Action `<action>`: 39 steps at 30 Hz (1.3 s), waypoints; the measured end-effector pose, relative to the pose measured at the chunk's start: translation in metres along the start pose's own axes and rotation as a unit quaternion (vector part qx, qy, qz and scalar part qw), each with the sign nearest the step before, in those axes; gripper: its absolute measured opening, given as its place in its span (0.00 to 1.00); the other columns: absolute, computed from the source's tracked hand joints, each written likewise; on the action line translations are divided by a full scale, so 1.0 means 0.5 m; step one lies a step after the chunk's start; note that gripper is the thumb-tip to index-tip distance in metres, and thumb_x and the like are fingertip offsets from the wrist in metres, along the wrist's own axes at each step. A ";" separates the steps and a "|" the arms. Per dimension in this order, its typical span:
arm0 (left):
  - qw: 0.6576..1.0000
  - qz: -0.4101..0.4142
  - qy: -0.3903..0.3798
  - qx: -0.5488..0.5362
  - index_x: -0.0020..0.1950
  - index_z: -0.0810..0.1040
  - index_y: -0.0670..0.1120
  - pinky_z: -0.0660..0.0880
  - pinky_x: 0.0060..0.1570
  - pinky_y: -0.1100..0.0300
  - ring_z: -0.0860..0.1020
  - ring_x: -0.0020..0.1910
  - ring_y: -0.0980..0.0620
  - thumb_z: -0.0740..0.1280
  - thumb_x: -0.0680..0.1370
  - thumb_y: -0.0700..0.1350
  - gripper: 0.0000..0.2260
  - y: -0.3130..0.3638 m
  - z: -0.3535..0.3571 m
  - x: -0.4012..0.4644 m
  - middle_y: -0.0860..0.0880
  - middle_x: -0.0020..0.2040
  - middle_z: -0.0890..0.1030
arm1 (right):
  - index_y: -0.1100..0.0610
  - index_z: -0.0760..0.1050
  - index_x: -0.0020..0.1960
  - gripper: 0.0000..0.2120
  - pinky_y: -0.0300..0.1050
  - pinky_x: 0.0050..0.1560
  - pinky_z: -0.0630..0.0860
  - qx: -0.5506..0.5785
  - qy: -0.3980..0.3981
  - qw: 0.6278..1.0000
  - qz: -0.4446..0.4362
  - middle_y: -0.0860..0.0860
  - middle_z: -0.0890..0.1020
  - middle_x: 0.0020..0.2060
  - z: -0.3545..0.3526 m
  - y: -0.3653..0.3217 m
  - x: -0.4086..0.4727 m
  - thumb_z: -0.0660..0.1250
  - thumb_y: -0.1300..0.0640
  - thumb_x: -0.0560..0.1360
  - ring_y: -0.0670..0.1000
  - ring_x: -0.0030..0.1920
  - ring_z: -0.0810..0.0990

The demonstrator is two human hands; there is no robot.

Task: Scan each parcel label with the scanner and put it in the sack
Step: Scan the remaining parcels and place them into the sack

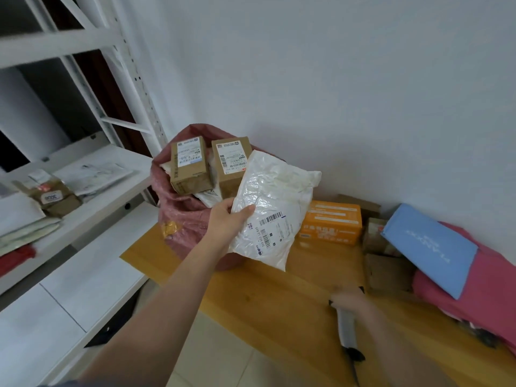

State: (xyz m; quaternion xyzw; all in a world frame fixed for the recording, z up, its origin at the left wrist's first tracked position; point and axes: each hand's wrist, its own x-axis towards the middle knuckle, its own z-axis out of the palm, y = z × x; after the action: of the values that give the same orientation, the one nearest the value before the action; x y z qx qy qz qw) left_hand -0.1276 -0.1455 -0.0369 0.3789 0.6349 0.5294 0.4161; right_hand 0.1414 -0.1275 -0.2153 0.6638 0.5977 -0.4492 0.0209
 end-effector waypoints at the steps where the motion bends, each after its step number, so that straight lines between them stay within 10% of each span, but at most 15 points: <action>1: 1.000 0.007 0.000 -0.003 0.51 0.81 0.45 0.83 0.41 0.49 0.85 0.41 0.46 0.73 0.75 0.43 0.07 0.008 -0.011 -0.003 0.46 0.44 0.86 | 0.59 0.70 0.70 0.17 0.43 0.50 0.74 -0.003 0.013 1.000 -0.013 0.57 0.75 0.65 -0.010 -0.024 -0.012 0.58 0.60 0.81 0.57 0.60 0.76; 8: 0.999 0.044 0.024 -0.019 0.51 0.81 0.43 0.83 0.42 0.48 0.85 0.42 0.45 0.72 0.76 0.43 0.07 0.047 -0.096 -0.017 0.45 0.44 0.86 | 0.51 0.75 0.62 0.17 0.50 0.56 0.78 0.294 -0.024 0.945 -0.140 0.51 0.81 0.55 -0.016 -0.206 -0.114 0.67 0.44 0.77 0.48 0.52 0.82; 18: 0.986 0.119 0.113 -0.021 0.54 0.79 0.35 0.81 0.42 0.55 0.83 0.36 0.57 0.69 0.77 0.38 0.09 0.099 -0.200 0.045 0.71 0.37 0.80 | 0.51 0.74 0.63 0.15 0.44 0.52 0.79 0.286 0.039 0.939 -0.188 0.48 0.78 0.58 0.001 -0.340 -0.078 0.67 0.50 0.78 0.49 0.55 0.79; 26: 0.985 0.066 0.157 -0.019 0.51 0.83 0.40 0.81 0.43 0.54 0.84 0.42 0.50 0.74 0.73 0.40 0.08 0.117 -0.211 0.203 0.54 0.53 0.84 | 0.44 0.74 0.64 0.16 0.53 0.70 0.62 0.199 0.262 0.935 -0.134 0.58 0.66 0.70 -0.102 -0.418 0.090 0.66 0.47 0.76 0.60 0.71 0.62; 31: 0.992 0.002 0.119 -0.052 0.52 0.82 0.46 0.82 0.45 0.48 0.85 0.42 0.45 0.74 0.72 0.38 0.10 0.168 -0.214 0.311 0.45 0.48 0.86 | 0.45 0.77 0.62 0.14 0.53 0.71 0.57 0.202 0.243 0.944 -0.099 0.57 0.51 0.77 -0.143 -0.466 0.169 0.63 0.50 0.77 0.62 0.75 0.52; 36: 0.995 -0.079 0.066 0.016 0.59 0.75 0.40 0.82 0.46 0.46 0.84 0.46 0.41 0.76 0.71 0.38 0.19 0.184 -0.193 0.391 0.39 0.52 0.83 | 0.62 0.73 0.68 0.21 0.44 0.57 0.69 0.196 0.199 0.951 -0.132 0.60 0.72 0.68 -0.178 -0.477 0.222 0.66 0.63 0.75 0.60 0.66 0.72; 39: 0.990 -0.112 0.050 0.068 0.48 0.78 0.39 0.80 0.35 0.56 0.84 0.39 0.46 0.75 0.72 0.37 0.08 0.173 -0.171 0.428 0.42 0.44 0.84 | 0.67 0.76 0.62 0.19 0.46 0.54 0.72 0.218 0.319 0.905 -0.176 0.61 0.79 0.56 -0.225 -0.483 0.215 0.65 0.71 0.71 0.62 0.59 0.77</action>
State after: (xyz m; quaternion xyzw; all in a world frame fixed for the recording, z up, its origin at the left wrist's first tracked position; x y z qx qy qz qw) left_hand -0.2819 0.0344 0.0292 0.3054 0.7279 0.4535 0.4137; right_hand -0.0031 0.0881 -0.0923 0.6439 0.5665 -0.3291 -0.3953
